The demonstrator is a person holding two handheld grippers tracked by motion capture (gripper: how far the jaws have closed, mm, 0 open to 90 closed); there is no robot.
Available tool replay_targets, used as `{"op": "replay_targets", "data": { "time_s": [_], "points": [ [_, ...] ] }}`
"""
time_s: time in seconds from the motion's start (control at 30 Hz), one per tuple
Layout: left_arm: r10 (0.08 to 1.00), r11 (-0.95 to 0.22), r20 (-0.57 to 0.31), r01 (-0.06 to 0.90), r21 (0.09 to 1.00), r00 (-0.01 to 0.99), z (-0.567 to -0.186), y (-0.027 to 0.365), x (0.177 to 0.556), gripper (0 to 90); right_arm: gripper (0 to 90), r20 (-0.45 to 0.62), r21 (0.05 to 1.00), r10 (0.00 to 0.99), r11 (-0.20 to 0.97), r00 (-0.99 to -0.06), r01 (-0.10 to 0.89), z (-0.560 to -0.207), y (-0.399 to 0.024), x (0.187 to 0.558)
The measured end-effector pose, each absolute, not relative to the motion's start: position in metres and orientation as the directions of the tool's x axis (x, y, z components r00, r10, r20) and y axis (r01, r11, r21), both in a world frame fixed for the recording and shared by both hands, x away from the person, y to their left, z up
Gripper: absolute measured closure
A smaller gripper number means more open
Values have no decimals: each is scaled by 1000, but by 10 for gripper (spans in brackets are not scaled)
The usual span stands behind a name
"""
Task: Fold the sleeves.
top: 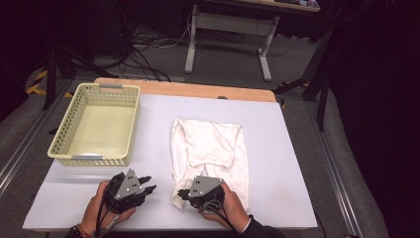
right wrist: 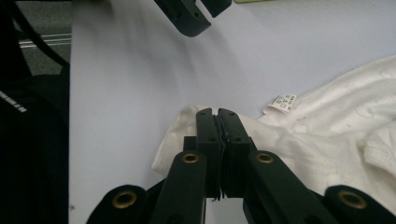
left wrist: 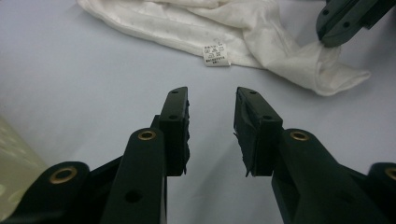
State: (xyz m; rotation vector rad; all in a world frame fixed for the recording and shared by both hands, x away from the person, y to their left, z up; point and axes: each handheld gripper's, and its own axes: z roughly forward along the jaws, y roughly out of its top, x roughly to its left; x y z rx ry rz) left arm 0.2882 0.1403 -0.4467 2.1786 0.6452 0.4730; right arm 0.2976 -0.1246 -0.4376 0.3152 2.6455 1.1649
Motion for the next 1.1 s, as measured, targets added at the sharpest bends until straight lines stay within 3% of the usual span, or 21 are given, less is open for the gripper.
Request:
{"op": "replay_targets", "data": {
  "time_s": [0.03,0.07,0.1,0.13,0.17,0.23,0.47,0.53,0.63,0.73,0.8,0.87,0.97,1.1],
  "points": [
    [588,-552,118,290,782,800,-447,140,288,654,854,-125,744,287,660,-950,102,-438,-125,298],
    [589,-551,115,293,781,800,-447,141,289,656,798,-145,741,294,665,-945,93,-438,-125,297],
    [592,-546,113,294,785,798,-446,141,289,661,852,-136,742,296,663,-946,100,-438,-125,297],
    [590,-542,109,293,788,800,-446,142,289,659,841,-133,740,290,665,-948,100,-439,-125,297],
    [589,-542,109,292,788,801,-446,142,288,655,818,-129,741,291,664,-948,103,-439,-125,297],
    [588,-542,106,293,787,802,-447,142,289,648,675,-122,742,298,661,-947,112,-441,-124,297],
    [578,-544,98,293,786,810,-447,140,289,628,578,-123,727,286,678,-950,110,-448,-114,298],
    [574,-542,92,293,788,814,-447,140,289,615,610,-131,694,276,711,-952,111,-455,-110,301],
    [569,-539,87,291,791,818,-447,140,289,603,746,-137,704,292,701,-946,115,-454,-113,302],
    [563,-523,64,296,799,824,-447,139,288,579,790,-144,734,318,669,-937,114,-446,-122,303],
    [560,-506,46,297,810,827,-446,135,287,513,793,-154,764,347,636,-925,111,-438,-128,302],
    [564,-485,33,299,822,825,-444,126,284,361,792,-173,779,368,618,-914,102,-428,-135,300],
    [535,-470,27,271,840,844,-439,106,278,228,790,-202,789,404,606,-892,96,-417,-147,295],
    [461,-526,59,220,821,886,-444,72,272,196,789,-211,785,432,609,-877,111,-411,-162,290]
  ]
}}
